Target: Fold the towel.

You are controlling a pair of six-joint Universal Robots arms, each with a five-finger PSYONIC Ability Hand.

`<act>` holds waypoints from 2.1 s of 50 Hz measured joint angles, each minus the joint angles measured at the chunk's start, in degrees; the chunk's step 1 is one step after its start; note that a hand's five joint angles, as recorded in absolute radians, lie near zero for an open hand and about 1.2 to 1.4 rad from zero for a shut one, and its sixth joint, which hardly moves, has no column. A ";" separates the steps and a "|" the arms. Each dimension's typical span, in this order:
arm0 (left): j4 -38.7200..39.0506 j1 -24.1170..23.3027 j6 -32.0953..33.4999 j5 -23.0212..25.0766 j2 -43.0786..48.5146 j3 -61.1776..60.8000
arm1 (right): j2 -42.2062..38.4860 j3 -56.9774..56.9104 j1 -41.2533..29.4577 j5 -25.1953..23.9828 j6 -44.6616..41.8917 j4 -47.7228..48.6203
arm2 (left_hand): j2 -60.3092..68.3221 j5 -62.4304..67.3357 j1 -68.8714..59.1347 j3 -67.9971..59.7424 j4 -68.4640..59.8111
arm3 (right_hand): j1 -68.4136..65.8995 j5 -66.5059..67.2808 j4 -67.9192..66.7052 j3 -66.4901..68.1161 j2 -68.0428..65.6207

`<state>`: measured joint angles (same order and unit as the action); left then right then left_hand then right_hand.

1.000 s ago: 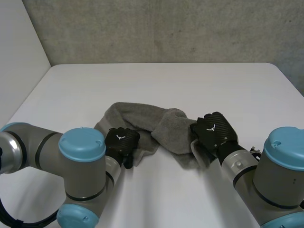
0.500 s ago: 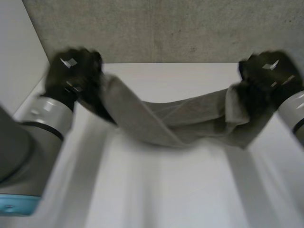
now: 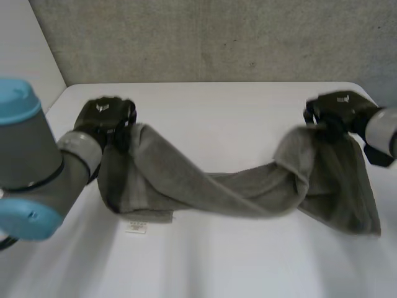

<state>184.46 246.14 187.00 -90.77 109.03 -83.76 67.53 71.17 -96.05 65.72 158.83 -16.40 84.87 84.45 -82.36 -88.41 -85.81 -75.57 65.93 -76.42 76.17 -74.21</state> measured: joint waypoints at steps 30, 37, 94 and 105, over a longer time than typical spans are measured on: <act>22.34 6.14 -8.85 8.98 -7.36 -15.90 | 1.64 10.40 2.35 -3.40 1.09 12.86 | 0.30 0.00 -0.25 -0.19 0.00 | -0.16 0.00 -0.55 0.00 0.00; 29.71 8.47 4.26 13.41 -4.00 -26.23 | -4.41 12.31 3.12 -3.33 -5.13 9.49 | 0.30 0.01 -0.26 -0.22 0.01 | -0.17 0.00 -0.55 0.00 0.00; 35.58 2.45 36.41 7.16 -1.14 -40.23 | 8.73 45.11 3.78 -16.54 -45.76 23.99 | -57.86 -56.40 54.61 60.60 58.20 | 44.28 -44.44 45.31 -45.10 43.36; 35.89 2.37 36.51 5.04 3.46 -37.73 | 8.67 46.41 4.87 -16.40 -50.00 24.29 | -50.16 -49.71 47.79 53.86 51.46 | 13.17 -14.16 14.33 -14.19 11.82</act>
<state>220.35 248.50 223.51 -85.73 112.49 -121.49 76.20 117.59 -91.18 49.32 108.83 7.90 34.71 34.74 -34.57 -34.55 -34.34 -62.40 51.77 -62.09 61.97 -62.40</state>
